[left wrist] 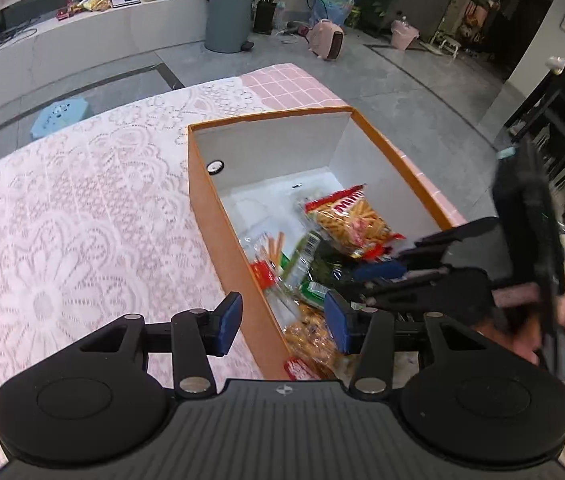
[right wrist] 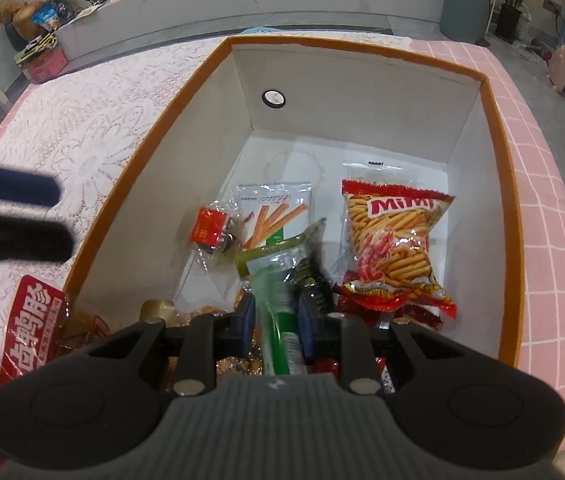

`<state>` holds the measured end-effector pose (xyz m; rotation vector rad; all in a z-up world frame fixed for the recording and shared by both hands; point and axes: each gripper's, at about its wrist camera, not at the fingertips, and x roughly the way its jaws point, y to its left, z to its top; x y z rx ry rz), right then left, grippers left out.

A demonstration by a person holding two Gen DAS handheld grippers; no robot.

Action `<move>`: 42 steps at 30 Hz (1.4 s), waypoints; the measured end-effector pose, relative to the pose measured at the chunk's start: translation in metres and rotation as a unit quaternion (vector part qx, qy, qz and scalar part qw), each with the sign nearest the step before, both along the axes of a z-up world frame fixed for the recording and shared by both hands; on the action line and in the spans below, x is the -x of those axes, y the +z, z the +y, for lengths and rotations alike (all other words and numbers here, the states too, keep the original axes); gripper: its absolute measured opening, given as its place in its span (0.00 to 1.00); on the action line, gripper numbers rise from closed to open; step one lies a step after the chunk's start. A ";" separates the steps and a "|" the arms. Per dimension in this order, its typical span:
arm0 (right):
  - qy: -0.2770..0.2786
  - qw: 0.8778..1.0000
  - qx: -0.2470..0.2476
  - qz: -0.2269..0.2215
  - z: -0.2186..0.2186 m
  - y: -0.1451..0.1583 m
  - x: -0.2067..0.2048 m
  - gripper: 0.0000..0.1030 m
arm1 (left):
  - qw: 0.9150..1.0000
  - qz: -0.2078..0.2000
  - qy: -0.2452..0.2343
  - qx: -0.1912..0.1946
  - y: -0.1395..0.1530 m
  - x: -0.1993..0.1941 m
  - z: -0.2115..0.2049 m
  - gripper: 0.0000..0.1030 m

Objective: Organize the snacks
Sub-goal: 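Lower both items into the orange box and open both tools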

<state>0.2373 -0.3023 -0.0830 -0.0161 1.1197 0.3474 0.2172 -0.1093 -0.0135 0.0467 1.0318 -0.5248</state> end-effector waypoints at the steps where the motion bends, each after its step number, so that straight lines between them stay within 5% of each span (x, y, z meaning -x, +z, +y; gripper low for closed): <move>1: -0.002 1.000 -0.003 0.000 -0.001 0.001 0.001 0.28 | 1.000 0.003 0.001 0.001 0.000 0.004 0.002 0.54; 2: -0.004 1.000 -0.004 -0.001 -0.001 0.002 0.002 0.35 | 1.000 0.009 0.005 0.002 0.001 0.008 0.004 0.56; 10: 0.006 1.000 0.003 -0.014 0.001 0.013 0.022 0.44 | 0.998 0.050 0.010 0.028 -0.010 0.032 0.005 0.56; 14: 0.007 1.000 0.008 -0.012 0.003 0.014 0.033 0.50 | 0.998 0.056 -0.009 0.012 -0.022 0.036 -0.009 0.18; 17: 0.007 1.000 0.011 -0.013 0.002 0.015 0.041 0.53 | 1.000 0.027 -0.015 -0.009 -0.022 0.041 -0.014 0.13; 21: 0.009 1.000 0.019 -0.016 0.000 0.015 0.046 0.55 | 1.000 0.017 -0.023 0.009 -0.015 0.036 -0.020 0.03; 27: 0.005 0.999 0.027 -0.018 -0.001 0.014 0.045 0.55 | 0.997 -0.042 -0.050 -0.032 -0.008 0.026 -0.048 0.00; 32: 0.005 0.999 0.031 -0.017 -0.003 0.012 0.044 0.55 | 0.998 -0.042 -0.038 -0.021 -0.013 -0.004 -0.059 0.03; 37: 0.006 0.999 0.029 -0.017 -0.002 0.010 0.041 0.55 | 0.996 -0.068 -0.025 -0.053 -0.021 -0.025 -0.070 0.01; 42: 0.008 1.000 0.023 -0.016 0.002 0.009 0.039 0.55 | 0.999 -0.037 0.008 -0.007 -0.023 -0.042 -0.061 0.22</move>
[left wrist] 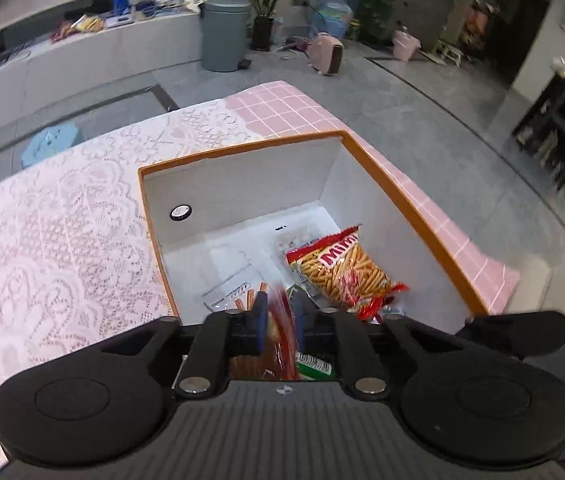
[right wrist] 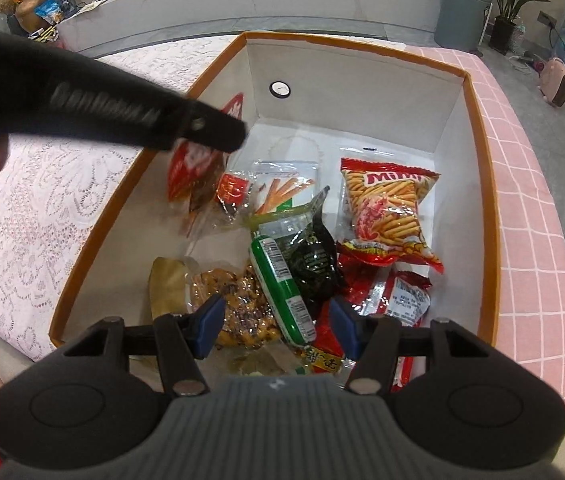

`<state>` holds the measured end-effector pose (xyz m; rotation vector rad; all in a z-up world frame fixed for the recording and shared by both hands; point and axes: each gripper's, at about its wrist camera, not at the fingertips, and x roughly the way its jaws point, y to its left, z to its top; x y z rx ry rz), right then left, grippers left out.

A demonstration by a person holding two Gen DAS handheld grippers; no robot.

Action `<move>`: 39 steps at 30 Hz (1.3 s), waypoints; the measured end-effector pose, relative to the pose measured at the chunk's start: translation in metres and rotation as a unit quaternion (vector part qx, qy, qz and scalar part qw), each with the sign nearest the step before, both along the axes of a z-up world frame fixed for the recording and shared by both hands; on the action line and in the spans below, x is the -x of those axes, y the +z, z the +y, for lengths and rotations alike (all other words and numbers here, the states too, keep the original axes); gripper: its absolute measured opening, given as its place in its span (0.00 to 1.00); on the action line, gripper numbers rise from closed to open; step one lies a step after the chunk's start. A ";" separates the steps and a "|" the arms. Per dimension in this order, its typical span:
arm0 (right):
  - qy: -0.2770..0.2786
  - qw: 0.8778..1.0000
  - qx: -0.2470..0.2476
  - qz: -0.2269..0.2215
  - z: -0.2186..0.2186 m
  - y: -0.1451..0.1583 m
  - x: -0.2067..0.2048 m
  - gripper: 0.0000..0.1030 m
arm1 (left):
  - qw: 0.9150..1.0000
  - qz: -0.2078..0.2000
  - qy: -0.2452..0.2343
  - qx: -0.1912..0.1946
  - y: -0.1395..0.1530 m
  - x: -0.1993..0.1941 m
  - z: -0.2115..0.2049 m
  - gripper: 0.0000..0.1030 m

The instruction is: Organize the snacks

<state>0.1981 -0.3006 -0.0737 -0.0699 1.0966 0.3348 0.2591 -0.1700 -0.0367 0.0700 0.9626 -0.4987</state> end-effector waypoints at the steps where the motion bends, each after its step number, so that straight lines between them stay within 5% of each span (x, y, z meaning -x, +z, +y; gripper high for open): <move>1: 0.001 1.000 0.000 0.000 0.000 0.000 0.000 0.55 | 1.000 -0.003 -0.002 0.000 0.001 0.002 0.001 0.35; 2: 0.002 1.000 0.000 -0.001 0.001 0.001 0.000 0.55 | 1.000 -0.007 -0.005 -0.001 0.002 0.005 0.003 0.49; 4: 0.001 1.000 0.002 -0.002 0.001 0.002 0.001 0.55 | 1.000 -0.018 -0.009 -0.005 0.006 0.012 0.005 0.56; 16: -0.043 0.997 0.025 -0.058 -0.009 0.044 0.033 0.69 | 0.994 -0.100 0.032 0.005 0.050 0.082 0.046 0.67; 23: -0.078 0.991 -0.038 -0.104 -0.011 0.088 0.078 0.77 | 0.987 -0.156 0.046 -0.005 0.078 0.142 0.062 0.74; 32: -0.085 0.968 -0.056 -0.230 0.015 0.125 0.167 0.89 | 0.973 -0.218 0.075 -0.016 0.093 0.210 0.075 0.85; 39: -0.094 0.943 -0.032 -0.318 0.038 0.114 0.229 0.94 | 0.967 -0.228 0.117 0.004 0.070 0.238 0.089 0.89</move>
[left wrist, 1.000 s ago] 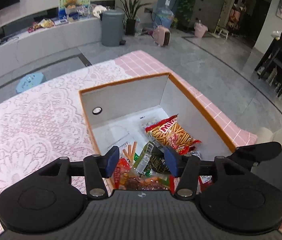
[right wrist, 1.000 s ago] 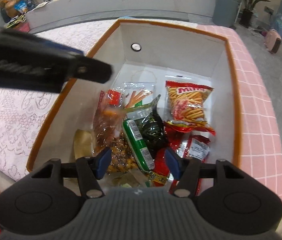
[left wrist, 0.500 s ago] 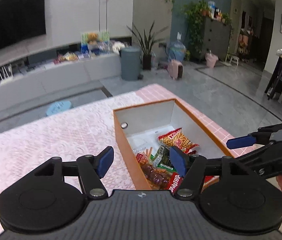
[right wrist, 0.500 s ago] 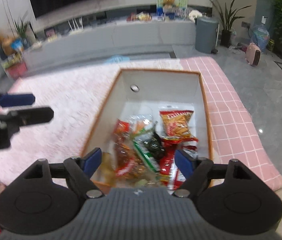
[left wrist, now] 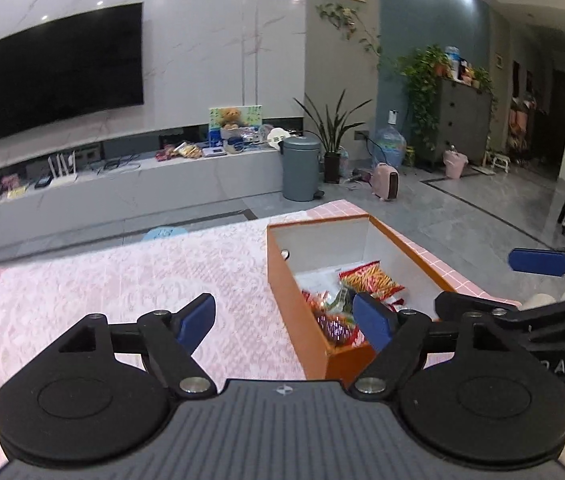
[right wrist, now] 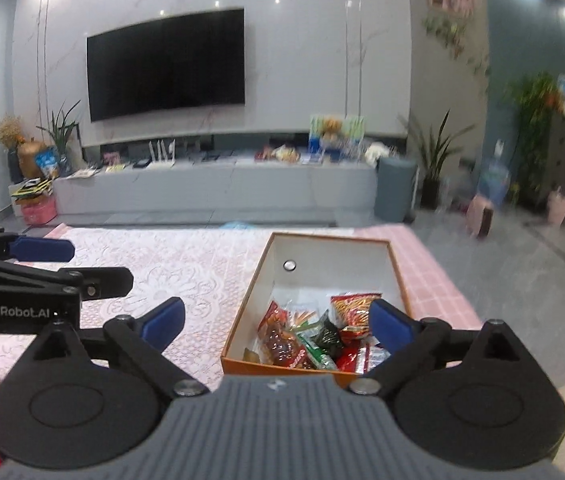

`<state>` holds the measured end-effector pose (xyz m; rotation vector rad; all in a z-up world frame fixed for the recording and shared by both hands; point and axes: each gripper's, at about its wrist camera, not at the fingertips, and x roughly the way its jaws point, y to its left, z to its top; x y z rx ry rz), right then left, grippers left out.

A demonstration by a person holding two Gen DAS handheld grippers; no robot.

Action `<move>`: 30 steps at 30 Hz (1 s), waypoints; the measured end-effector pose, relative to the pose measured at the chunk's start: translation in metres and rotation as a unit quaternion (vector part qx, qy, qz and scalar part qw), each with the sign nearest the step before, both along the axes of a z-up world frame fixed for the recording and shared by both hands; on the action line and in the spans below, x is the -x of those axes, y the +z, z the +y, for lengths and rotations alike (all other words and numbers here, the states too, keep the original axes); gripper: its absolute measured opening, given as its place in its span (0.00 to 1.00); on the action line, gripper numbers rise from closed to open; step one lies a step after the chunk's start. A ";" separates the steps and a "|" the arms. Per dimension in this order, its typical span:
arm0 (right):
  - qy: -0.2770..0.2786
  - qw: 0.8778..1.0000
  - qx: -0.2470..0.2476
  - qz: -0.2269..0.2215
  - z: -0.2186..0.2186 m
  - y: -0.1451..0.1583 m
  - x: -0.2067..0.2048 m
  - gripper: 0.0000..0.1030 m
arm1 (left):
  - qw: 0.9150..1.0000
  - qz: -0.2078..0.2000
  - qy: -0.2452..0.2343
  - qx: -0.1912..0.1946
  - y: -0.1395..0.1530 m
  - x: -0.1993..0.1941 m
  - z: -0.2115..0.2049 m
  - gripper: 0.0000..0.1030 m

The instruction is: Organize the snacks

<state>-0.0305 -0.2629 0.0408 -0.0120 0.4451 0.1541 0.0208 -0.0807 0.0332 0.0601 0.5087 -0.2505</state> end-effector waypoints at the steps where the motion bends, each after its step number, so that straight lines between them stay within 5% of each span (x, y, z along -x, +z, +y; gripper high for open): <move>1: -0.005 1.000 0.006 -0.009 0.002 -0.004 0.006 0.94 | 1.000 0.004 0.005 0.005 -0.006 0.002 0.002 0.90; 7: -0.036 0.998 0.029 -0.038 0.010 -0.030 0.029 0.97 | 0.999 0.031 0.025 -0.014 -0.041 0.004 0.008 0.91; 15: -0.092 0.996 -0.017 0.008 -0.001 -0.062 0.016 0.97 | 0.998 0.054 0.021 -0.004 -0.069 0.007 0.013 0.91; 30: -0.114 0.993 -0.003 0.030 0.003 -0.081 0.008 0.97 | 0.997 0.077 0.028 0.013 -0.085 0.004 0.017 0.91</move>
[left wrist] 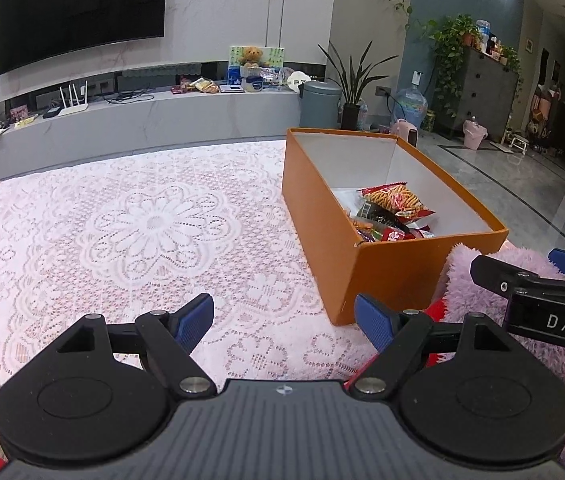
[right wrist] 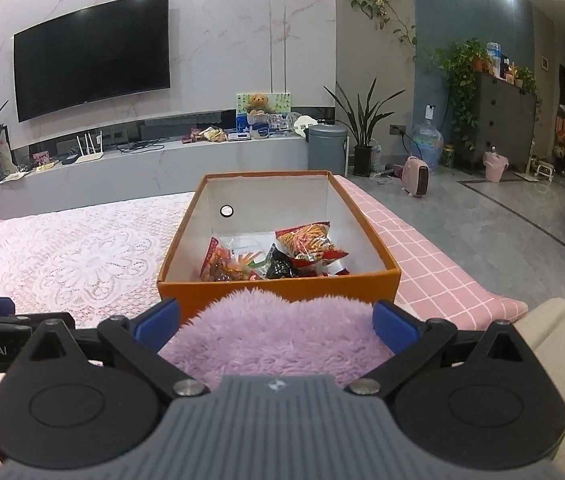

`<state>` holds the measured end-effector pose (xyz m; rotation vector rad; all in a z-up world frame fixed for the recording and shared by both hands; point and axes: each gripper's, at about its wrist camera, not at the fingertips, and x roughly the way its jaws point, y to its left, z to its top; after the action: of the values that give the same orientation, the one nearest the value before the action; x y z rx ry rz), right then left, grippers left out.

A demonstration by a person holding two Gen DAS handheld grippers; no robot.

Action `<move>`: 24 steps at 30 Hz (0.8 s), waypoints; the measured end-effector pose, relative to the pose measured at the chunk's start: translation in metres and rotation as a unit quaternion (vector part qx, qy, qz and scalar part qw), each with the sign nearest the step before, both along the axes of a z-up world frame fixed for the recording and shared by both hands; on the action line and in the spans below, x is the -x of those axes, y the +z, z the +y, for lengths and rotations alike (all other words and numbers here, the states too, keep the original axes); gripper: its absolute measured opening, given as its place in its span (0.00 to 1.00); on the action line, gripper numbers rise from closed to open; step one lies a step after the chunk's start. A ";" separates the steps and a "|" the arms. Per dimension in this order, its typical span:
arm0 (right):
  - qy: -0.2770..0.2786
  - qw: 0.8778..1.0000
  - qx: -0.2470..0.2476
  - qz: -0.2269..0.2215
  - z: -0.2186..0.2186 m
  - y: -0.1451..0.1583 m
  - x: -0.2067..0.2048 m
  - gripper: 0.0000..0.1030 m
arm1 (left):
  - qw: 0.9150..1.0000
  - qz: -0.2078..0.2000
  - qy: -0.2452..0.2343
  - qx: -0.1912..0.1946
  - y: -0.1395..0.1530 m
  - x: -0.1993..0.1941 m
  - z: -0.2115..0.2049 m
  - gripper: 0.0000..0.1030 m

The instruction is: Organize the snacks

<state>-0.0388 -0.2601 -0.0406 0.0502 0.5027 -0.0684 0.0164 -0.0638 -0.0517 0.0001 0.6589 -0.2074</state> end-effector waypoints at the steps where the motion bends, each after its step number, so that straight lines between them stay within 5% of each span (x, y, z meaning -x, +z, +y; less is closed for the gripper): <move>1: 0.000 1.000 0.001 -0.001 0.001 -0.001 0.000 0.97 | 1.000 0.000 0.000 0.000 0.000 0.001 0.000 0.91; 24: 0.002 1.000 0.015 -0.005 0.005 -0.002 0.000 0.97 | 1.000 0.006 0.006 0.006 0.003 0.003 0.003 0.90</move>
<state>-0.0383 -0.2555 -0.0427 0.0202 0.4909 -0.0714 0.0136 -0.0605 -0.0489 -0.0175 0.6690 -0.1996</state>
